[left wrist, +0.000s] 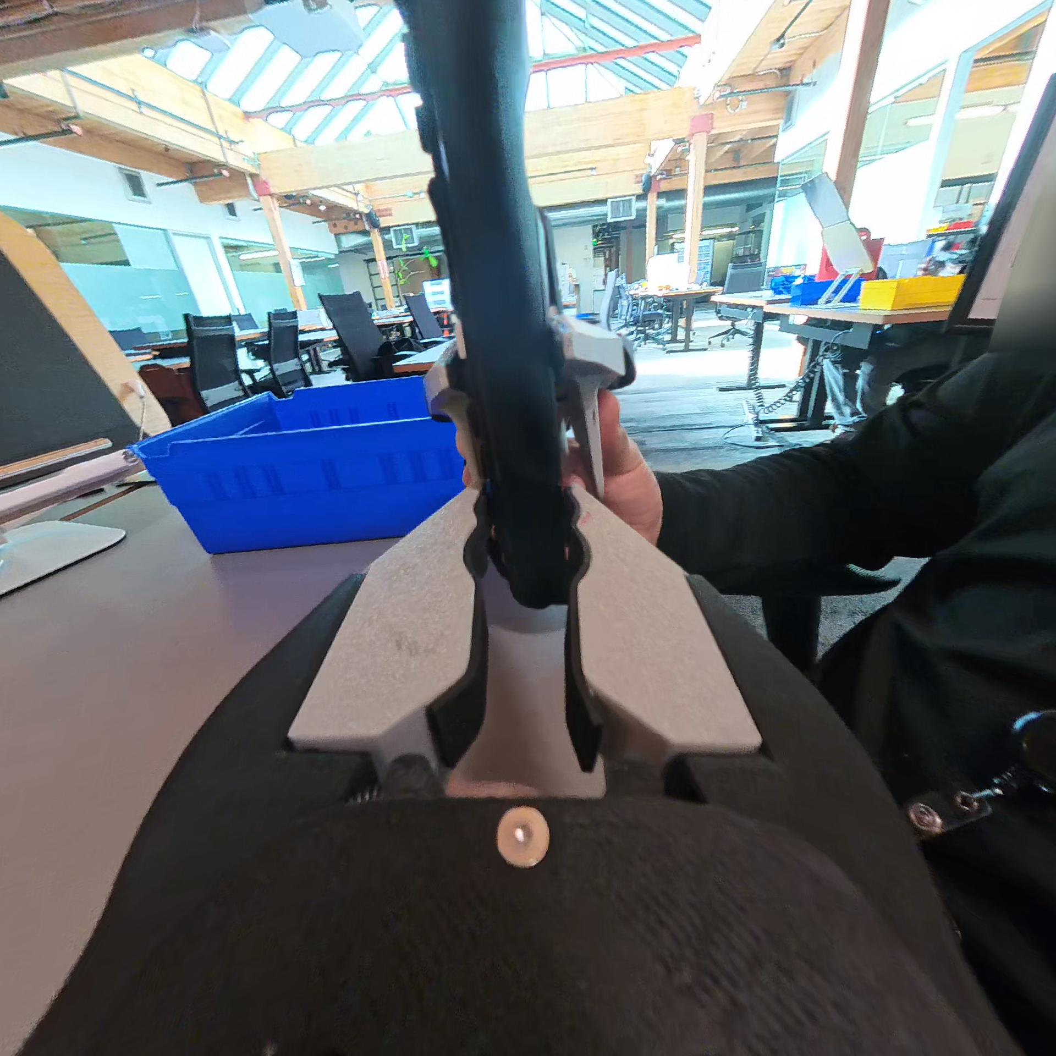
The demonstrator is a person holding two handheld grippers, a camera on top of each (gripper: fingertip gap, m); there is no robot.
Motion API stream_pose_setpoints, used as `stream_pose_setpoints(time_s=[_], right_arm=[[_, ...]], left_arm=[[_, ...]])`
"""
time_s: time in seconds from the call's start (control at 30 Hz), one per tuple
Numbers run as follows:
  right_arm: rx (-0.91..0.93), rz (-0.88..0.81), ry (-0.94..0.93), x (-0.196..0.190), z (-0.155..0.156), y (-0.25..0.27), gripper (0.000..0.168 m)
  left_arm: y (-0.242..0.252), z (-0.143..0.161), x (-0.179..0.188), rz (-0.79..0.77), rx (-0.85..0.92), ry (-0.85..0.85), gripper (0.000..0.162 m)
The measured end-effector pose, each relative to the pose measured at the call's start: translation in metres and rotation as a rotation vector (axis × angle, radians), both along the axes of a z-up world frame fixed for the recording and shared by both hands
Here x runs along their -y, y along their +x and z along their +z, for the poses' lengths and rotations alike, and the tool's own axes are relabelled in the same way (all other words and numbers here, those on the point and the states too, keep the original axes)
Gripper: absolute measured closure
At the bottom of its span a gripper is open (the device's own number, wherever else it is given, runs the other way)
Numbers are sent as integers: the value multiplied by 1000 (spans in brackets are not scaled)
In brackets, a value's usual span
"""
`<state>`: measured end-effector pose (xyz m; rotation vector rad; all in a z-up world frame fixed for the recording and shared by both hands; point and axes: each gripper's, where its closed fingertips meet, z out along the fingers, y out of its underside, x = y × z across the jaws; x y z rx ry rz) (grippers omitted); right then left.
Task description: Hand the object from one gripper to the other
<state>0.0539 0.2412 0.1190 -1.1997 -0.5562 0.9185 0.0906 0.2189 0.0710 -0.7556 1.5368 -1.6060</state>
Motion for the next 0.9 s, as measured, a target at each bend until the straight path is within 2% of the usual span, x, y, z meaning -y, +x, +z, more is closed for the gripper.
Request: stream_pose_setpoints(time_s=[0.23, 0.43, 0.53, 0.63, 0.73, 0.9], right_arm=[[102, -86, -33, -5, -1, 23, 143], [32, -53, -25, 5, 17, 34, 138], [86, -57, -27, 6, 15, 31, 140], [103, -38, -44, 7, 12, 27, 132], [159, 7, -91, 8, 0, 21, 146], [369, -88, -9, 9, -9, 16, 147]], left_arm=[[6, 1, -12, 53, -13, -43, 141], [7, -2, -9, 27, -39, -37, 141], [9, -4, -9, 19, -62, -38, 141], [16, -13, -6, 33, -131, -7, 141], [14, -27, 8, -22, -229, 37, 141], [17, -34, 9, -15, -291, 35, 140]])
